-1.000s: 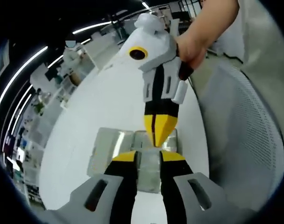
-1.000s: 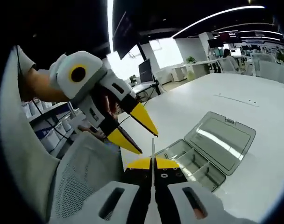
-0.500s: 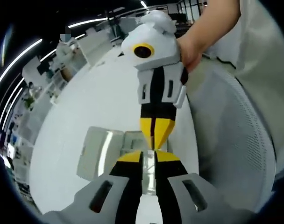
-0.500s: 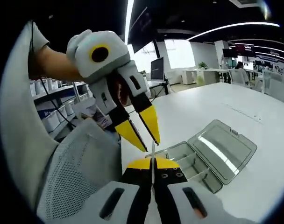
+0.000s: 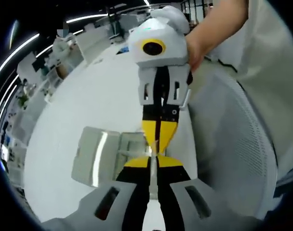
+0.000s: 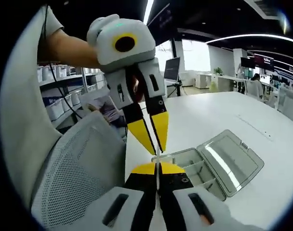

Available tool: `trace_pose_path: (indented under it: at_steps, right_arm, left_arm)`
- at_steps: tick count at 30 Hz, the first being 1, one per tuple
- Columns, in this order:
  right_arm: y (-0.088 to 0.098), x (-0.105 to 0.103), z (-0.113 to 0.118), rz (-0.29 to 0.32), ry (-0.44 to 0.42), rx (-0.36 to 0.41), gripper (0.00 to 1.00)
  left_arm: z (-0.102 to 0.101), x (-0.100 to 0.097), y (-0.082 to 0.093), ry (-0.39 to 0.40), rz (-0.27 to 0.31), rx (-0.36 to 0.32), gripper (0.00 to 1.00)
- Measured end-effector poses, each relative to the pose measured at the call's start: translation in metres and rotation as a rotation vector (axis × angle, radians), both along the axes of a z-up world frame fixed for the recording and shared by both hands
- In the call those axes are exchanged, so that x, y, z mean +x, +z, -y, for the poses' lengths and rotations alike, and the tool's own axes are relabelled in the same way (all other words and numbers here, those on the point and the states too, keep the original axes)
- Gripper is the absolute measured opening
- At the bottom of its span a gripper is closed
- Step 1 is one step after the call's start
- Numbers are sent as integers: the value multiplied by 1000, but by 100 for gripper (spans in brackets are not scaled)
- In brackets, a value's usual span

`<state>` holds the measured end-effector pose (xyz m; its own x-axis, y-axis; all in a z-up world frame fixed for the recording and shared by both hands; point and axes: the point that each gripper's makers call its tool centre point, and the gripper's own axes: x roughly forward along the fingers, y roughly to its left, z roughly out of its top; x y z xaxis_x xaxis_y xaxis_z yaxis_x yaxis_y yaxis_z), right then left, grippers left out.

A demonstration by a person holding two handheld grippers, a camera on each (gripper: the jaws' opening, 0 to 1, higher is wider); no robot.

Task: Insert the divider into the dual guide fixture by aligning both edges with the guide slots and pushing it downward to the bottom, including one-sided entry, uneven engagement, binding, and posture correction.

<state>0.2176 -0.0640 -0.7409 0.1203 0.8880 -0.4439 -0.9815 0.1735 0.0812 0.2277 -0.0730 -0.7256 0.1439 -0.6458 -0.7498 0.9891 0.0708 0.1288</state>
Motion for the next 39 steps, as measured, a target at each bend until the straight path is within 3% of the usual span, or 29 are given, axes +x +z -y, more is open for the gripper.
trace_pose_path:
  at_steps: [14,26,39]
  right_arm:
    - [0,-7,-3,58,56,-30,0]
    - [-2,-10,-5,88,76,-52,0]
    - [-8,-12,-5,57,65,-70,0]
  left_arm:
    - [0,-8,-5,-16,-76,25,0]
    - [-1,-13,-9,-39,-103,59,0]
    - [-3,-16,-15,-47,-156,119,0]
